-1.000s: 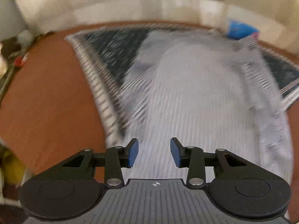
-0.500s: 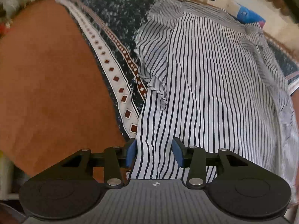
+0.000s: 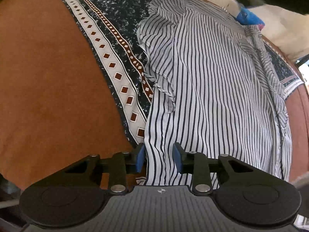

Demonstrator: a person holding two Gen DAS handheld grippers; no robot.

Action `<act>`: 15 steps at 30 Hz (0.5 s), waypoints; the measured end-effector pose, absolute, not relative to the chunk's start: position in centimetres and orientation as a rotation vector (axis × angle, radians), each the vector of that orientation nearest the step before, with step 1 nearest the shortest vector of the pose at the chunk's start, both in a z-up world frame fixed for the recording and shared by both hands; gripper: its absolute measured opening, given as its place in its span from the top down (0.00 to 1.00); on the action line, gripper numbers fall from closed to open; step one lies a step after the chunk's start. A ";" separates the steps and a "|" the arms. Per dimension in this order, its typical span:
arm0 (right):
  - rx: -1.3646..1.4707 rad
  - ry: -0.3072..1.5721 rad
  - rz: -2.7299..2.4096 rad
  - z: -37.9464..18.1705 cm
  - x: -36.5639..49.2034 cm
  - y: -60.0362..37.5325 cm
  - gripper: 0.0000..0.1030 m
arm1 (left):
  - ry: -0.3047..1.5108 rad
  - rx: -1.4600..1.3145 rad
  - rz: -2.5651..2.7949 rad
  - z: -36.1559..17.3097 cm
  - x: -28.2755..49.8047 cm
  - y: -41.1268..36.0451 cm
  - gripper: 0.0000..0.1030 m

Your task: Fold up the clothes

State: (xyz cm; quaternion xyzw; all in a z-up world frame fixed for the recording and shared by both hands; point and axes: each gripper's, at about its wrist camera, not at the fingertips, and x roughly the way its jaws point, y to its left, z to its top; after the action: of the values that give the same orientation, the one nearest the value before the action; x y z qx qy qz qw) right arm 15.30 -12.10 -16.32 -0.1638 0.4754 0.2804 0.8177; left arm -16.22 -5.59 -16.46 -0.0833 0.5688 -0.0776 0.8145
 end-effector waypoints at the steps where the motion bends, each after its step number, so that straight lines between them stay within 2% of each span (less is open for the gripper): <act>1: -0.365 1.015 0.591 -16.8 15.8 -11.7 0.47 | 1.216 -0.177 -0.170 -16.5 -16.2 -5.6 0.55; 3: -0.392 1.023 0.579 -17.6 16.6 -11.0 0.47 | 1.219 -0.176 -0.180 -16.6 -16.3 -5.5 0.57; 4: -0.402 1.029 0.574 -18.0 16.9 -10.7 0.47 | 1.221 -0.175 -0.185 -16.6 -16.3 -5.5 0.61; 7: -0.414 1.050 0.577 -18.7 17.5 -10.7 0.51 | 1.220 -0.174 -0.189 -16.5 -16.4 -5.4 0.93; 8: -0.418 1.057 0.578 -18.9 17.7 -10.7 0.64 | 1.215 -0.174 -0.183 -16.3 -16.5 -5.4 0.98; 9: -0.414 1.066 0.580 -19.1 17.8 -10.8 0.96 | 1.210 -0.174 -0.178 -16.2 -16.5 -5.3 1.00; 11: -0.332 1.089 0.601 -18.1 18.1 -11.7 0.97 | 1.200 -0.173 -0.168 -15.8 -16.7 -5.3 1.00; 15: -0.275 1.016 0.626 -15.2 17.3 -13.6 0.97 | 1.158 -0.140 -0.175 -13.5 -17.0 -5.6 1.00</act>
State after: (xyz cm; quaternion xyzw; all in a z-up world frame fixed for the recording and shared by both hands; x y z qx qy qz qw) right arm 17.32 -13.62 -15.17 -0.1290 0.4769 0.2940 0.8182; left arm -17.01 -5.61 -13.53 -0.0662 0.5462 -0.0827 0.8309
